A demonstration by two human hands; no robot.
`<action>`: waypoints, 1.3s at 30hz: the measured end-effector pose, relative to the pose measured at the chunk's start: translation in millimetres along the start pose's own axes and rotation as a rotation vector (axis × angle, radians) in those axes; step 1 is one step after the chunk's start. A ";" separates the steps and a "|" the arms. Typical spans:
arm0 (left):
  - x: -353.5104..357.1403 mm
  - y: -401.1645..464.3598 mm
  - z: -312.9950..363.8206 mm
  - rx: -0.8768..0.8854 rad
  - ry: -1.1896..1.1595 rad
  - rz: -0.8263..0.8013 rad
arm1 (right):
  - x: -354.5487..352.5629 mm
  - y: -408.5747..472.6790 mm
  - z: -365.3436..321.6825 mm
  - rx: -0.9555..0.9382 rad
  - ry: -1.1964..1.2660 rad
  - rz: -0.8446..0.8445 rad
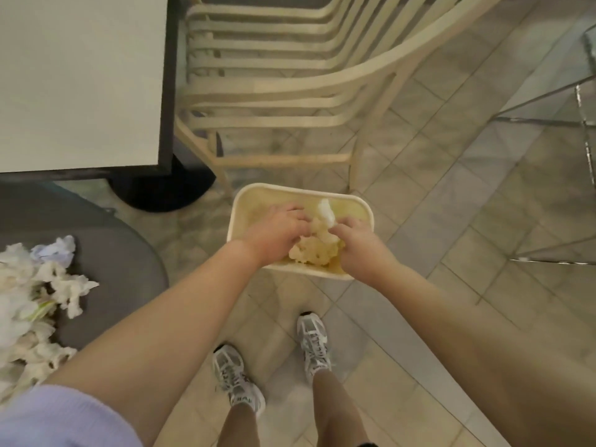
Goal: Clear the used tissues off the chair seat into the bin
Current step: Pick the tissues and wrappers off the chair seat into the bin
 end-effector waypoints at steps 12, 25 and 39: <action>-25.3 -116.1 -51.4 -0.278 -0.023 0.223 | 17.8 19.3 -117.2 -0.352 -0.085 0.067; 40.0 -322.0 -161.2 -0.694 -0.111 0.284 | 156.4 33.0 -300.0 -0.571 -0.179 -0.205; 142.2 -422.4 -244.7 -1.140 -0.303 0.171 | 270.6 81.2 -393.6 -0.612 -0.359 -0.291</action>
Point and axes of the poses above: each hand's wrist, its own y-axis towards the middle knuckle, its own x-axis out of the palm, z = x × y, the point moved 8 cm from there along y, towards the middle knuckle, and after that the axes turned 4 degrees about -x, right-handed, at the moved point
